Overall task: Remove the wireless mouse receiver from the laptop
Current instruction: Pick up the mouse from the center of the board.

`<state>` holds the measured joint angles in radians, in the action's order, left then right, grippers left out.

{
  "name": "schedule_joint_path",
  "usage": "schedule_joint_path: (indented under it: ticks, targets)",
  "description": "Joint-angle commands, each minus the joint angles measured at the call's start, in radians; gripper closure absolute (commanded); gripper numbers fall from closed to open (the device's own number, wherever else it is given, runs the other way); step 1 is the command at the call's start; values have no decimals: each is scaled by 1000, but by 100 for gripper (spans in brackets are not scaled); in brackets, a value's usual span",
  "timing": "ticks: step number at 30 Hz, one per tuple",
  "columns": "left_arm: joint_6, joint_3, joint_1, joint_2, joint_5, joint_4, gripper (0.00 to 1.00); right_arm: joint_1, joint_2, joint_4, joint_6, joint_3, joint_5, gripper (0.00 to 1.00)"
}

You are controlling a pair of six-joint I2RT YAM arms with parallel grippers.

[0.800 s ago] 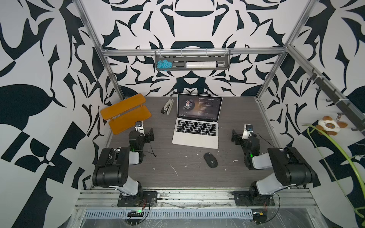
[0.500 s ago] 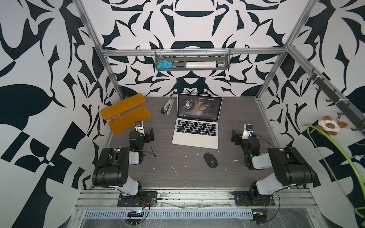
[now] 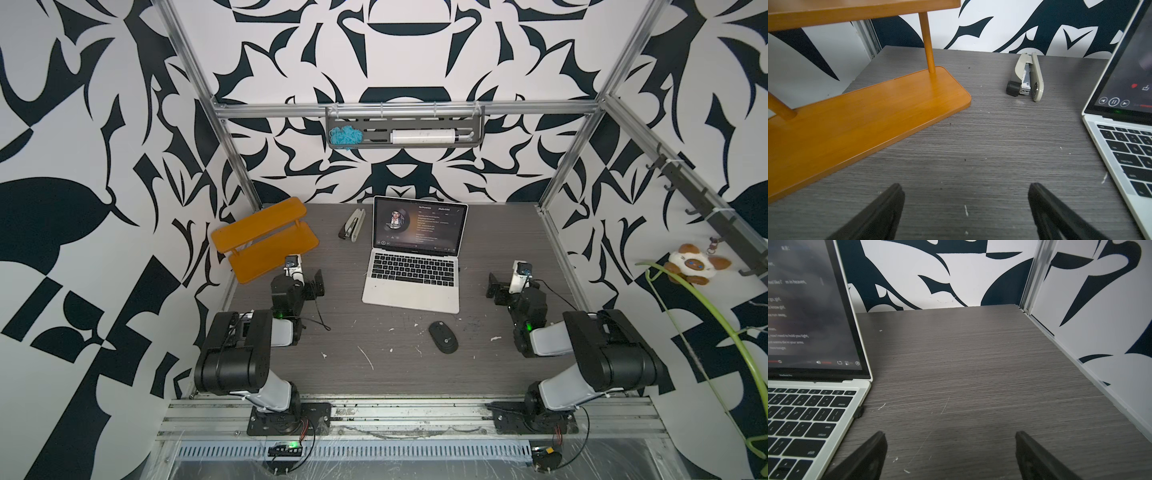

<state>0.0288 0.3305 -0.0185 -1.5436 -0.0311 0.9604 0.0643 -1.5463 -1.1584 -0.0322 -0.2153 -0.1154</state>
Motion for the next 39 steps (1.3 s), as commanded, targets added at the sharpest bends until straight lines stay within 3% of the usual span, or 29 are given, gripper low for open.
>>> schedule_joint_path:
  ticks: [1,6,8,14,17,18,19,20,21,27,31,34,39]
  targets:
    - [-3,1,-3,11,-7,-1,1,0,19,-21,-1,-15,-19,0]
    - [-3,1,-3,80,-7,-1,1,22,281,307,-20,-83,-40,0]
    - [-3,1,-3,137,-7,-1,1,22,381,465,-270,-129,-131,0]
    - [-3,1,-3,172,-7,-1,1,13,464,880,-371,-316,259,7]
    - [-3,1,-3,227,-7,-1,1,73,493,1046,-420,-358,274,10]
    - [-3,1,-3,254,-7,-1,1,112,507,1099,-432,-365,247,10]
    - [308,116,-3,292,12,-1,1,157,513,1157,-440,-379,236,10]
    - [387,379,-3,322,336,-715,1,196,515,1206,-434,-391,233,8]
    - [412,369,37,345,404,-933,1,245,517,1263,-436,-404,202,6]
    - [462,323,99,473,618,-978,1,552,506,1447,-490,-406,39,1]
    - [475,285,230,557,587,-999,1,709,451,1489,-527,-406,-78,0]
    - [489,262,319,592,551,-1005,1,770,397,1508,-537,-418,-115,0]
    - [507,217,384,626,559,-1015,1,814,321,1511,-530,-424,-130,0]
